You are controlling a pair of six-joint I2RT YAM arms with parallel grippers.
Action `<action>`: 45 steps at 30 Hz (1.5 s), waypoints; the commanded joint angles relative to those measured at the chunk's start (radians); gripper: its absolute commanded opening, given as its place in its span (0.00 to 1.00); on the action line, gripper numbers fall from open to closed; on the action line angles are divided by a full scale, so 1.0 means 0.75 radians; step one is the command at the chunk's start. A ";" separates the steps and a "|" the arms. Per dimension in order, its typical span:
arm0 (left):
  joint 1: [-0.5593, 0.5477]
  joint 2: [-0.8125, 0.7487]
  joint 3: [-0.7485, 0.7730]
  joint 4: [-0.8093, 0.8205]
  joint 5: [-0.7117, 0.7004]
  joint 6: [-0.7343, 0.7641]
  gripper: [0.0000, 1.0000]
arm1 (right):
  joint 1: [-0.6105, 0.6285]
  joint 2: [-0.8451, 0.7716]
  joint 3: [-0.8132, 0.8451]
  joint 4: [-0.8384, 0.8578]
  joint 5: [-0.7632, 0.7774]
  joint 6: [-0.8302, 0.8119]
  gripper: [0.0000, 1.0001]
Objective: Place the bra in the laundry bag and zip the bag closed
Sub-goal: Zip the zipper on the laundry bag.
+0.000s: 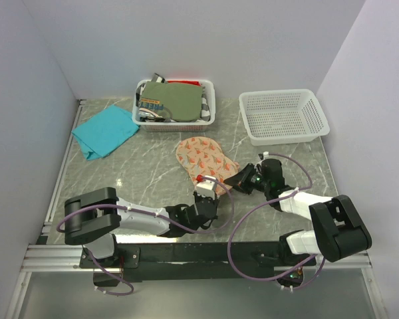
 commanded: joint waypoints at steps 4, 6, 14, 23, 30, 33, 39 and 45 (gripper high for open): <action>-0.011 -0.083 -0.107 -0.157 -0.154 -0.081 0.01 | -0.097 -0.034 0.084 0.020 0.039 -0.080 0.06; -0.011 -0.097 -0.127 -0.174 -0.174 -0.102 0.01 | -0.103 -0.036 0.084 0.008 0.039 -0.088 0.06; -0.011 -0.130 -0.199 -0.302 -0.264 -0.206 0.01 | -0.130 -0.016 0.133 -0.049 0.010 -0.141 0.05; -0.011 -0.058 -0.152 -0.327 -0.283 -0.194 0.01 | -0.130 0.101 0.195 -0.051 -0.113 -0.207 0.17; -0.013 -0.026 -0.060 -0.143 -0.131 -0.094 0.01 | -0.130 0.074 0.111 -0.047 -0.082 -0.215 0.57; -0.011 0.017 0.018 -0.110 -0.070 -0.057 0.01 | -0.130 0.009 0.056 -0.064 -0.033 -0.207 0.71; 0.004 0.058 0.104 -0.029 0.053 0.033 0.01 | -0.130 -0.230 -0.038 -0.188 0.163 -0.201 0.82; 0.059 0.054 0.106 0.039 0.178 0.066 0.01 | -0.130 -0.406 -0.069 -0.313 0.227 -0.211 0.87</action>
